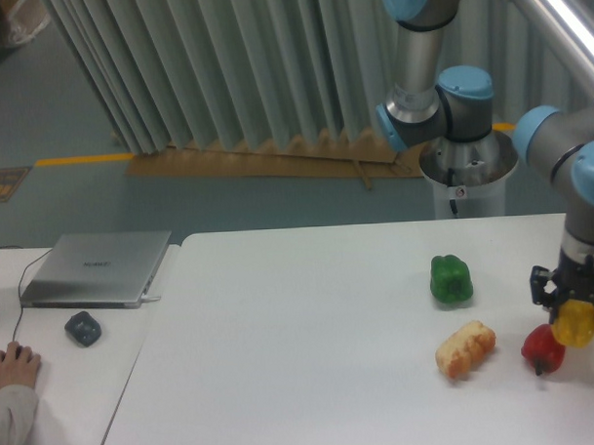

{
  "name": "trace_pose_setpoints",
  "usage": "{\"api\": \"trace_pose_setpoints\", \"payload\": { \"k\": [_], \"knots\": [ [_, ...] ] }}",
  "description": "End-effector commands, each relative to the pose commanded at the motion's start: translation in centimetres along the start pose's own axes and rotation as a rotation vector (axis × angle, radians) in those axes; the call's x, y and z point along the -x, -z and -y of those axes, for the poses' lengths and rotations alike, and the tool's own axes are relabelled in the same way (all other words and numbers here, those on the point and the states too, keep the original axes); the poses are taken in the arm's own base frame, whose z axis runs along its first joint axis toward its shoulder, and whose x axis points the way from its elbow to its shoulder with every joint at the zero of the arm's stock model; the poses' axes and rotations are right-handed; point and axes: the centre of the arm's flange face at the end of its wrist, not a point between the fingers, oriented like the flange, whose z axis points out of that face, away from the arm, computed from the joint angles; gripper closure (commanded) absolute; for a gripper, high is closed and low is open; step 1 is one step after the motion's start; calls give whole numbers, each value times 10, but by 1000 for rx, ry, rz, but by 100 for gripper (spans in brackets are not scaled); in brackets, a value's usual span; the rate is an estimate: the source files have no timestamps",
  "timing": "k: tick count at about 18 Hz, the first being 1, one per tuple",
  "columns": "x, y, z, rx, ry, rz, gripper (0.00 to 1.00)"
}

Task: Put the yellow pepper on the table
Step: 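Carry the yellow pepper in the gripper and lower it beside the red pepper, then open the gripper to release the yellow pepper and lift up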

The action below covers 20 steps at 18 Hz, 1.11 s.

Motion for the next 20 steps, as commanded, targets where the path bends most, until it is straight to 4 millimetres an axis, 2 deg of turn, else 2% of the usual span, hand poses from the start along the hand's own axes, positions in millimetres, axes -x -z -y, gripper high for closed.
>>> {"api": "trace_pose_setpoints", "payload": {
  "k": [4,7,9,10,11,12,17,20],
  "knots": [
    [-14,12,-12,-6,-24,4,74],
    [-13,6,-10,16,-29,21,73],
    [-8,2,-11,40,-29,40,61],
    [-6,-3,-11,53,-25,43,45],
    [-4,-4,-11,72,-28,63,9],
    [-1,-5,-12,98,-21,106,0],
    [-3,-9,-10,98,-23,123,0],
    [-5,7,-11,80,-38,138,0]
  ]
}}
